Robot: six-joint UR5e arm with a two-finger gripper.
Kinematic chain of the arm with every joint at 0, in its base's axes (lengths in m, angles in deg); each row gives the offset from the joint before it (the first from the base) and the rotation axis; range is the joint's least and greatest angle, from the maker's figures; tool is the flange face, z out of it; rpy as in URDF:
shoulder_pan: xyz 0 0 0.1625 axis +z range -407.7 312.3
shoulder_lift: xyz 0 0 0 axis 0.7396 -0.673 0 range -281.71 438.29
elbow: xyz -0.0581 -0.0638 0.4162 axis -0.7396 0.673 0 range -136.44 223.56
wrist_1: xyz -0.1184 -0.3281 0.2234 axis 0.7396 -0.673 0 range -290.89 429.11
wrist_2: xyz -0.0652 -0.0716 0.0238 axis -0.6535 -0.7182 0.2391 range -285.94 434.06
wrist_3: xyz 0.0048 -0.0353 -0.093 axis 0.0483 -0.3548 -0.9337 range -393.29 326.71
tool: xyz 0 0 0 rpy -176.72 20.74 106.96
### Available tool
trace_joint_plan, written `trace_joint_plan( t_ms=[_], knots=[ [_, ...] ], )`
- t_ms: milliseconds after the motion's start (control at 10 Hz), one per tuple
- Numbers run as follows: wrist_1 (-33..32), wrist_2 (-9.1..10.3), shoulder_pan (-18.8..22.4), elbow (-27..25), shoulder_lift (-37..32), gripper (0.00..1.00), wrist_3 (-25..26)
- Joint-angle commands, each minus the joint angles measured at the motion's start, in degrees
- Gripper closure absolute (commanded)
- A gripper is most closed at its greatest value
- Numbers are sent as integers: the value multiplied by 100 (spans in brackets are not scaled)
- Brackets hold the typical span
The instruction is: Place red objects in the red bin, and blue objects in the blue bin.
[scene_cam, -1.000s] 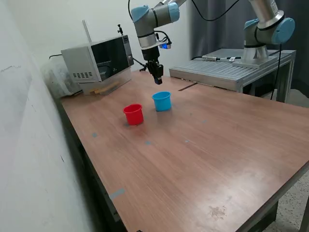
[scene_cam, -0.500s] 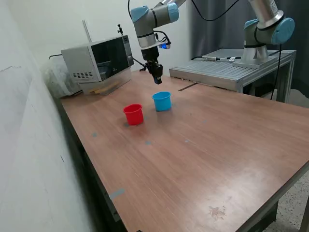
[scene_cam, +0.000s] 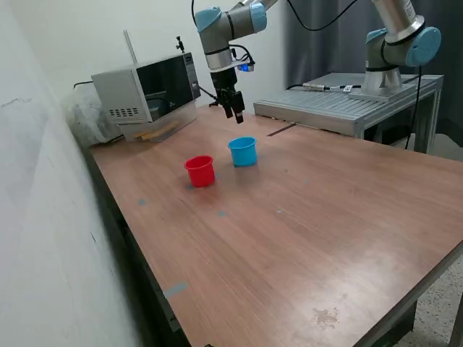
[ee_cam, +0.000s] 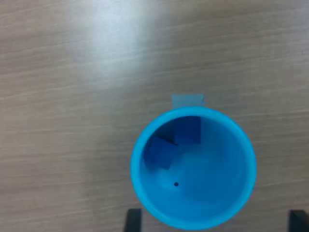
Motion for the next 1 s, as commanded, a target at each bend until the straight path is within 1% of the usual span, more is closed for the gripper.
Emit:
trace_joint_plan(
  t_ms=[0,100,200,300,400,500,600,700,800,900],
  knots=[
    [9,-9,-9,0,-6,0,9],
    [44,-9,9,8,-84,0,35],
    [96,8,78,17,-355,0,79],
    [445,26,149,87,-758,0,79],
    [996,26,576,140,-1232,0,79],
    [1481,26,824,184,-1724,0,79],
    [1868,43,965,228,-2094,0,114],
    [2377,43,1176,228,-2455,0,306],
    [2765,61,1334,202,-2667,0,404],
    [2864,61,1475,150,-2930,0,405]
  ],
)
